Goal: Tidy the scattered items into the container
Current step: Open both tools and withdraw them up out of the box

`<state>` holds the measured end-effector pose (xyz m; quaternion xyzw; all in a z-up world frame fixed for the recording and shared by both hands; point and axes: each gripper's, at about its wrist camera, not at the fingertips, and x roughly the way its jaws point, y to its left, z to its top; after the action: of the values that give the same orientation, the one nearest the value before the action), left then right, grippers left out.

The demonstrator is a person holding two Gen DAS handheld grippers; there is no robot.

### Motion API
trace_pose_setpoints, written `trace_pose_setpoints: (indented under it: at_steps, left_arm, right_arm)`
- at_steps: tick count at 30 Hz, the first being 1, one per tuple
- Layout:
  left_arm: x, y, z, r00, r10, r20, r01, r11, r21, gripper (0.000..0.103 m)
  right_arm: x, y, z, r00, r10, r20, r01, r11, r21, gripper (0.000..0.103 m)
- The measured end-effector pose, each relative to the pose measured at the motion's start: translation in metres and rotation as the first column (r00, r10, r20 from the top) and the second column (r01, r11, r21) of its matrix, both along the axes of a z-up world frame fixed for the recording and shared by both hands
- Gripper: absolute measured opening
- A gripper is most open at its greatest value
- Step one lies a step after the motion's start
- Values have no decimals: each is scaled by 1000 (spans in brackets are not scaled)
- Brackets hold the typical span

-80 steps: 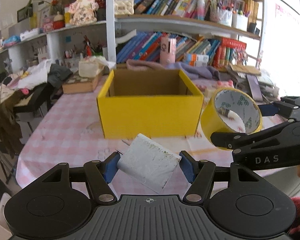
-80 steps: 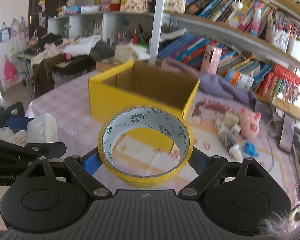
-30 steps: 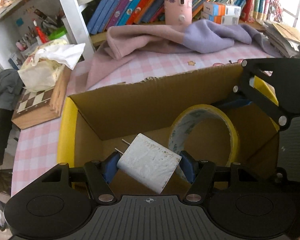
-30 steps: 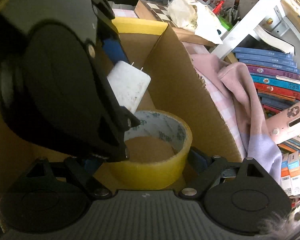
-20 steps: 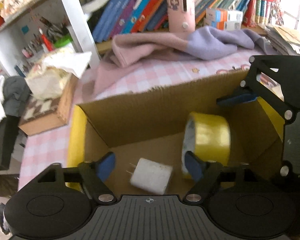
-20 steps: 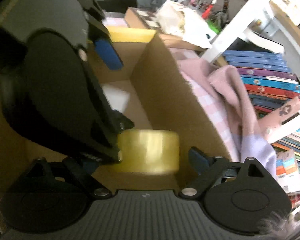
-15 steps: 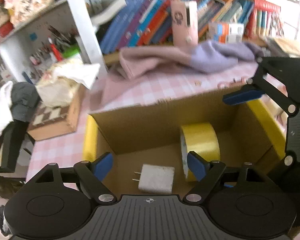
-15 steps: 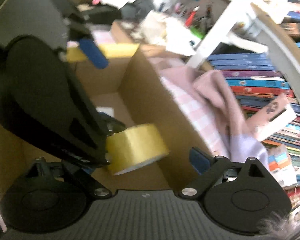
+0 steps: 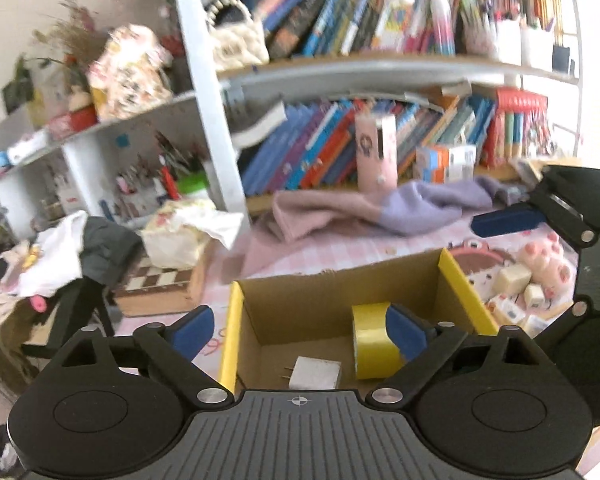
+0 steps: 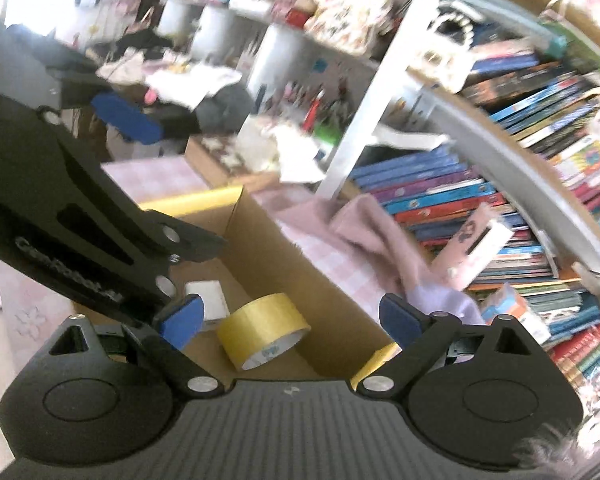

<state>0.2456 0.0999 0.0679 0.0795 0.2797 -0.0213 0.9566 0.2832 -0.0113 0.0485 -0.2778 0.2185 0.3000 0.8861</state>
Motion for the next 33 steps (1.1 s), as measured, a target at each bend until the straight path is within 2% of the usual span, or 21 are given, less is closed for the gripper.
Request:
trace_pose_setpoints:
  at_steps: [7, 18, 25, 33]
  left_arm:
    - [-51, -6, 9, 999, 1, 49, 0, 1000, -28, 99]
    - [-112, -23, 12, 997, -27, 67, 29, 999, -29, 101]
    - [-141, -34, 1, 999, -3, 37, 4, 1000, -27, 103]
    - [-174, -41, -13, 1000, 13, 8, -13, 999, -46, 103]
  right_arm:
    - [-46, -25, 18, 995, -91, 35, 87, 991, 98, 97]
    - [-116, -49, 19, 983, -180, 45, 172, 975, 138, 97]
    - [-151, -67, 9, 962, -274, 17, 267, 948, 171, 97]
    - [-194, -88, -8, 923, -379, -62, 383, 899, 212, 97]
